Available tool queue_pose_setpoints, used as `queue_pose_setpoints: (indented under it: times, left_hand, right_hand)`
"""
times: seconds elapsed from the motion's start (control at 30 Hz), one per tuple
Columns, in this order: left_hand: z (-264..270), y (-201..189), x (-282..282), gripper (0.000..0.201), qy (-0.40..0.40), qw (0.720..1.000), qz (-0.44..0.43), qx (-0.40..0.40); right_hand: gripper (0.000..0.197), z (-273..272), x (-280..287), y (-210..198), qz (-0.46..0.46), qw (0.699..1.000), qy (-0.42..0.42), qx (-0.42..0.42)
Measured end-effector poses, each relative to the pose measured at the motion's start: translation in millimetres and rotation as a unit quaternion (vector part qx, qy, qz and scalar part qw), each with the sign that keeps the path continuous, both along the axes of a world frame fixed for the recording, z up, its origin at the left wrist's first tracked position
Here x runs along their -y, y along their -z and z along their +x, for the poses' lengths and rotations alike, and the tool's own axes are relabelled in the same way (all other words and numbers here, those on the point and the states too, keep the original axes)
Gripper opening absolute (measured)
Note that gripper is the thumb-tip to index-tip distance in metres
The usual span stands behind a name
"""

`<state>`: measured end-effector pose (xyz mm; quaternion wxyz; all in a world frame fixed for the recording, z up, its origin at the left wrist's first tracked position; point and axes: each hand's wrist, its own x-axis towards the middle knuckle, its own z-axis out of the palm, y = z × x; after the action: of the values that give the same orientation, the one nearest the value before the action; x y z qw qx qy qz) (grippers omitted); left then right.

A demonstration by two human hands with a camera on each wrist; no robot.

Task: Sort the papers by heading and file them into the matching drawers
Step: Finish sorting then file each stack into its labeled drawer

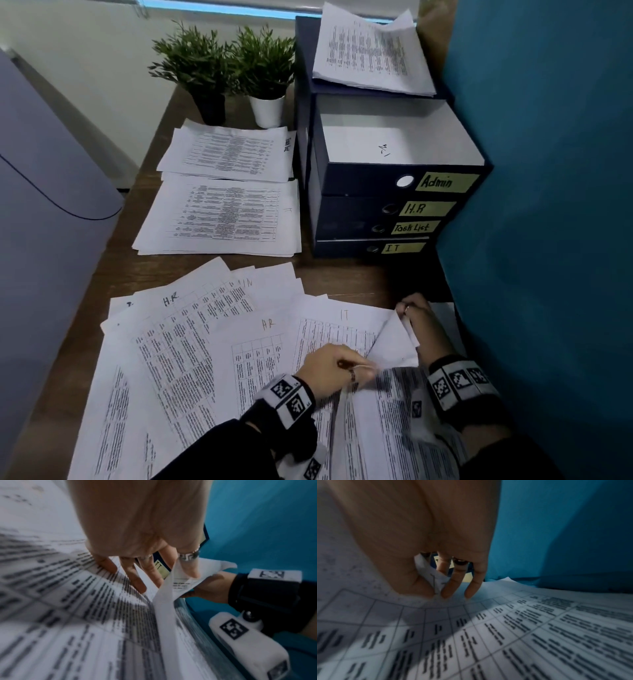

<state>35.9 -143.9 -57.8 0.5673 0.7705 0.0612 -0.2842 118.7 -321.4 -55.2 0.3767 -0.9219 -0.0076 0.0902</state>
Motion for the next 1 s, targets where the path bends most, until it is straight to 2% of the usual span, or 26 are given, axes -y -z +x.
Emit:
queue_pose_setpoints:
  times: [0.07, 0.13, 0.2, 0.27, 0.33, 0.4, 0.47, 0.53, 0.63, 0.67, 0.77, 0.87, 0.93, 1.0]
  left_hand:
    - [-1.1, 2.8, -1.2, 0.031, 0.029, 0.998, 0.053, 0.025]
    - [-1.6, -3.0, -3.1, 0.029, 0.015, 0.997, 0.060, 0.038]
    - [-3.8, -8.4, -4.4, 0.026, -0.035, 0.997, 0.059, 0.040]
    - [-2.0, -5.3, -12.5, 0.024, -0.098, 0.981, 0.150, 0.078]
    - [-1.2, -0.1, -25.1, 0.042, -0.172, 0.955, 0.226, 0.089]
    - [-1.8, 2.9, -32.8, 0.068, -0.233, 0.944, 0.226, 0.057]
    - [-0.6, 5.6, -36.4, 0.080, -0.279, 0.944, 0.174, 0.017]
    - [-1.1, 8.6, -35.3, 0.072, -0.295, 0.948, 0.118, -0.015]
    - [-6.2, 11.3, -35.6, 0.022, -0.229, 0.965, 0.129, 0.009]
    - [-7.5, 9.5, -37.1, 0.012, -0.222, 0.970, 0.099, 0.026]
    - [-11.3, -5.9, -51.4, 0.024, -0.246, 0.967, 0.008, 0.067]
    - [-11.3, -33.1, -76.4, 0.018, -0.269, 0.957, -0.027, 0.110]
    - [-9.1, -53.8, -95.0, 0.021, -0.229, 0.962, -0.023, 0.149]
    - [-6.8, -71.4, -110.3, 0.026, -0.201, 0.964, -0.046, 0.169]
  right_hand:
    - [0.024, 0.1, -4.1, -6.2, 0.034, 0.999, -0.019, -0.006]
    - [0.032, -2.2, -4.6, -8.8, 0.029, 0.996, -0.081, -0.013]
    - [0.024, -3.6, -5.7, -9.5, 0.018, 0.991, -0.121, -0.050]
    - [0.025, -1.6, -7.3, -6.0, -0.029, 0.990, -0.127, -0.057]
    - [0.035, -0.1, -10.1, -8.2, -0.063, 0.989, -0.118, -0.055]
    - [0.037, 5.6, -13.0, -11.4, -0.091, 0.990, -0.098, -0.052]
    - [0.038, 8.1, -14.1, -9.9, -0.099, 0.989, -0.093, -0.050]
    - [0.040, 7.6, -14.7, -8.3, -0.105, 0.989, -0.088, -0.053]
    - [0.044, 3.4, -9.3, -7.0, -0.088, 0.992, -0.089, -0.037]
    - [0.042, 1.9, -7.0, -10.1, -0.084, 0.993, -0.086, -0.021]
    - [0.026, 0.9, -4.0, -33.4, -0.082, 0.991, -0.071, 0.077]
    - [0.022, -2.0, -11.9, -74.3, -0.032, 0.982, -0.092, 0.164]
    - [0.021, -5.9, -26.3, -99.6, -0.003, 0.980, -0.124, 0.156]
    - [0.010, -7.1, -47.8, -117.9, -0.035, 0.979, -0.152, 0.133]
